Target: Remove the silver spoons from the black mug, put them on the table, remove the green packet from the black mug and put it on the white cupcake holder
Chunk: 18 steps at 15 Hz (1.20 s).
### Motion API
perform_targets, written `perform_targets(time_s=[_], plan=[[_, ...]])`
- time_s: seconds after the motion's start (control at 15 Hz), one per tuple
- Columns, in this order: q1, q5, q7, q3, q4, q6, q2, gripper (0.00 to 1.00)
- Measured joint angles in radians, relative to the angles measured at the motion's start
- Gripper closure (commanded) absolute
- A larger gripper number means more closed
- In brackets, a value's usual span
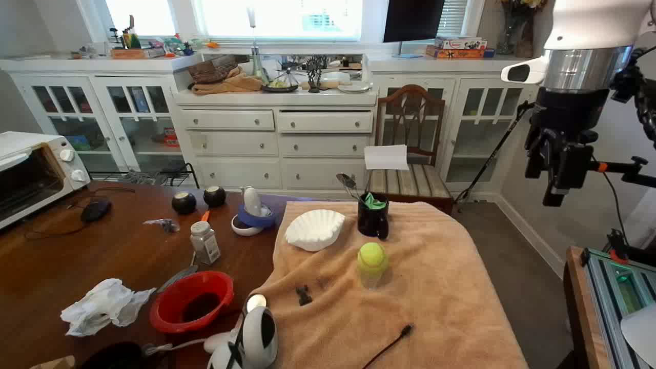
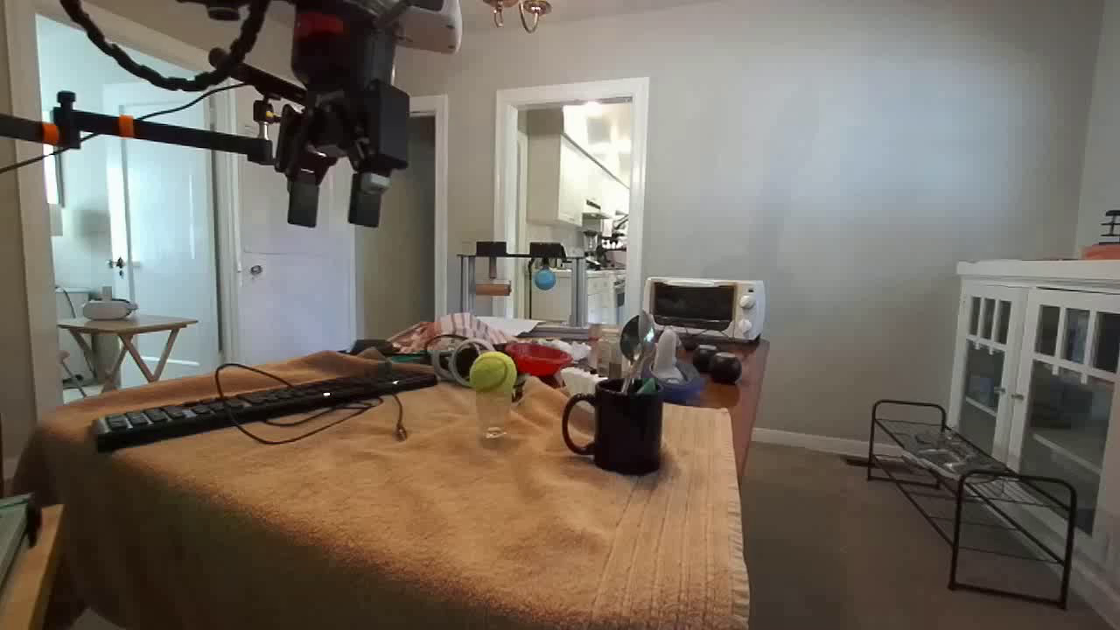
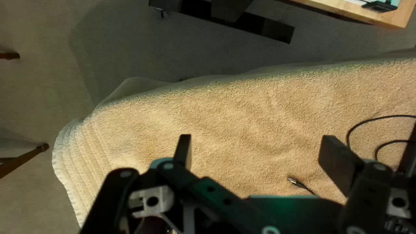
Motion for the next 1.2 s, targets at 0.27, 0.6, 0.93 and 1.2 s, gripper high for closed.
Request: perform_targets(time_s=[0.27,0.6,0.93,1.2], plan=[[0.000,0.000,0.000,0.000,-0.020,0.000,0.008,0.00],[0.000,0.000,0.000,0.000,-0.020,0.000,0.008,0.00],[0.000,0.000,0.000,0.000,-0.020,0.000,0.008,0.00],[0.000,0.000,0.000,0.000,-0.020,0.000,0.008,0.00]])
